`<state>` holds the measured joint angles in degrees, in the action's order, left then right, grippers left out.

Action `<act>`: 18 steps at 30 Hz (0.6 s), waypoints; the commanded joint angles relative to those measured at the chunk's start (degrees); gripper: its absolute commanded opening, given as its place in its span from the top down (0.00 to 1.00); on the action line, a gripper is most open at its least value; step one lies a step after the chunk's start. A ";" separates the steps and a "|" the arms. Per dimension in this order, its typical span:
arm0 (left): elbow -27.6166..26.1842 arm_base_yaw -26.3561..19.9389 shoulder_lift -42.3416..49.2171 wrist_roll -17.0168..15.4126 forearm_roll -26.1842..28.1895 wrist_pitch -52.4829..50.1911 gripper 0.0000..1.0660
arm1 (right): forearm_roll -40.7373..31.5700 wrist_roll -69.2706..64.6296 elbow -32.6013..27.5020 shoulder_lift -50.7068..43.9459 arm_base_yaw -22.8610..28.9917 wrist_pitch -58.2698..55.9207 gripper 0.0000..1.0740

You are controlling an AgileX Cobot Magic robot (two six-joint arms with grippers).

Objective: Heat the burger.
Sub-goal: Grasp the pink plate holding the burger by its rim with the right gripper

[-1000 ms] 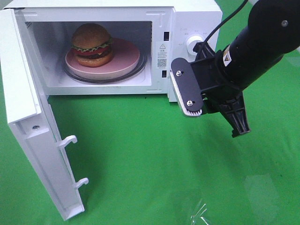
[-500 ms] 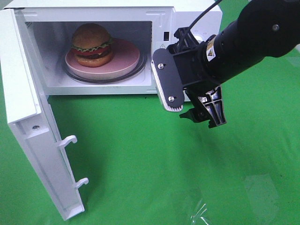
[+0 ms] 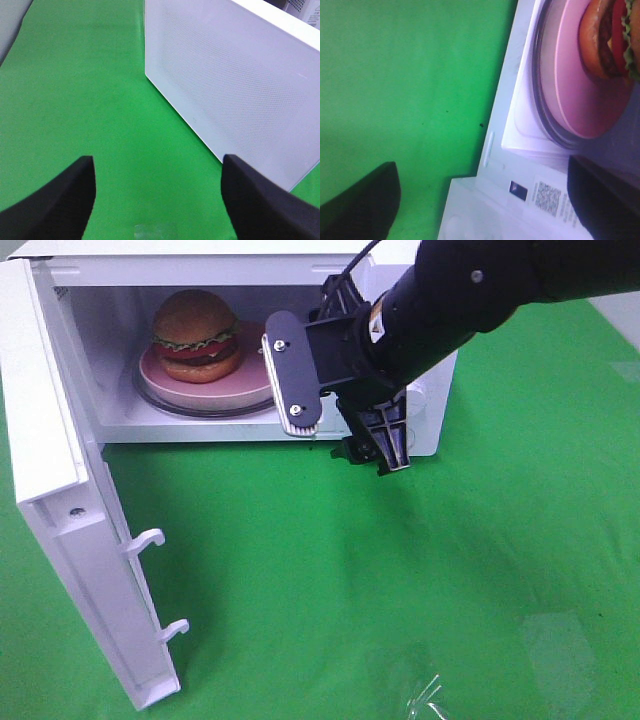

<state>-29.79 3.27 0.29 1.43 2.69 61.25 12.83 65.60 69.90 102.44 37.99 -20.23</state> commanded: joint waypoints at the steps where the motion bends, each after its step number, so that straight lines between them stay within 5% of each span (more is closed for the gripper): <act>1: 0.11 -0.11 0.92 -0.06 0.52 0.11 0.39 | 0.52 -1.32 4.58 3.84 0.80 0.80 0.21; 18: 0.11 -0.11 0.92 -0.06 0.52 0.11 0.39 | 0.57 -3.84 18.96 17.70 1.20 -0.74 0.23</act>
<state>-29.79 3.27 0.29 1.43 2.69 61.25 13.24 62.57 87.66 119.46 39.25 -20.17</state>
